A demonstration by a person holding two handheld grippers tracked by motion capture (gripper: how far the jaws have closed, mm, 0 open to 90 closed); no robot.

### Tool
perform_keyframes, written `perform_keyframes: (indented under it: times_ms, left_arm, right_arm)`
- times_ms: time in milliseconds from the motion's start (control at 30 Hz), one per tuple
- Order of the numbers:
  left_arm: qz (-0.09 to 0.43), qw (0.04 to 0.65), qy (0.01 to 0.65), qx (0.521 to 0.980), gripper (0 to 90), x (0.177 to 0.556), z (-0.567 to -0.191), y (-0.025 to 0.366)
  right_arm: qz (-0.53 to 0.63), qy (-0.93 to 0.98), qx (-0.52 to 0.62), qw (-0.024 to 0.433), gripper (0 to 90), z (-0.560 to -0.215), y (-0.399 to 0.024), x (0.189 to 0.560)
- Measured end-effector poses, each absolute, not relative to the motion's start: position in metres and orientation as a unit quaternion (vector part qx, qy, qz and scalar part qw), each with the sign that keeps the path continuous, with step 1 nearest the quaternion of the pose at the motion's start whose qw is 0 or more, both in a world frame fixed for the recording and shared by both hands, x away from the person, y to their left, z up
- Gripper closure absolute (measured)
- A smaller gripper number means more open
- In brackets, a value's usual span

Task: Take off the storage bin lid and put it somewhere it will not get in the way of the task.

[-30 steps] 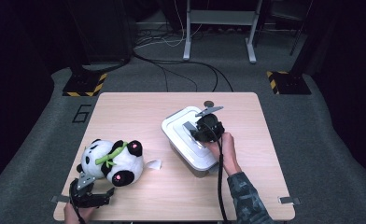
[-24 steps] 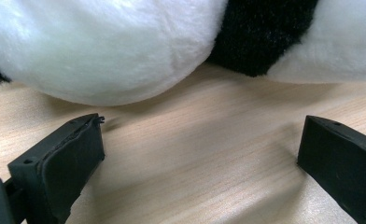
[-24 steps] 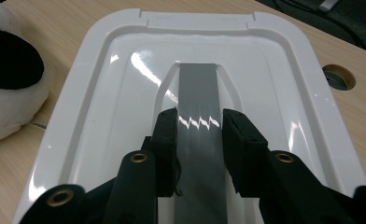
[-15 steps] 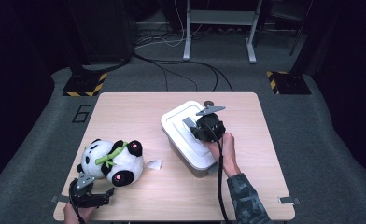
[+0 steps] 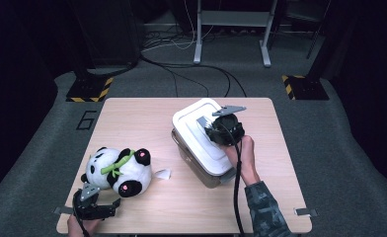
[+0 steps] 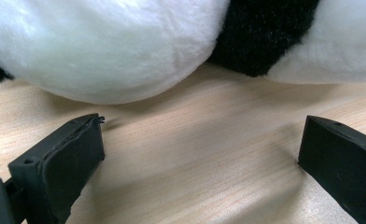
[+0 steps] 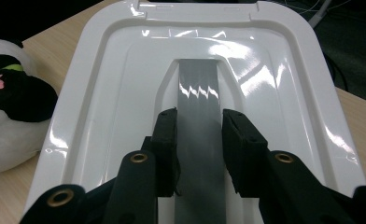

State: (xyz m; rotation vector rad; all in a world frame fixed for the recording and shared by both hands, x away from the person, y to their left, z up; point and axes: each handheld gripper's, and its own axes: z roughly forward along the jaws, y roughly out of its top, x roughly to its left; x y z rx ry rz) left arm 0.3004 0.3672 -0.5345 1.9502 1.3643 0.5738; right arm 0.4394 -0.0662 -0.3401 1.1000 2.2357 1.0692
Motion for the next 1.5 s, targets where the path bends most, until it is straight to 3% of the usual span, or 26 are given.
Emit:
perform_keyframes:
  times_ms: [500,1500]
  left_arm:
    - [0.221,0.340,0.523,0.750,0.0,0.300,-0.534,0.367]
    - [0.225,0.336,0.523,0.750,0.0,0.300,-0.535,0.366]
  right_arm:
    - [0.377,0.794,0.416,0.234,66.9,-0.317,-0.095,0.438]
    - [0.366,0.740,0.499,0.262,66.9,-0.319,-0.176,0.441]
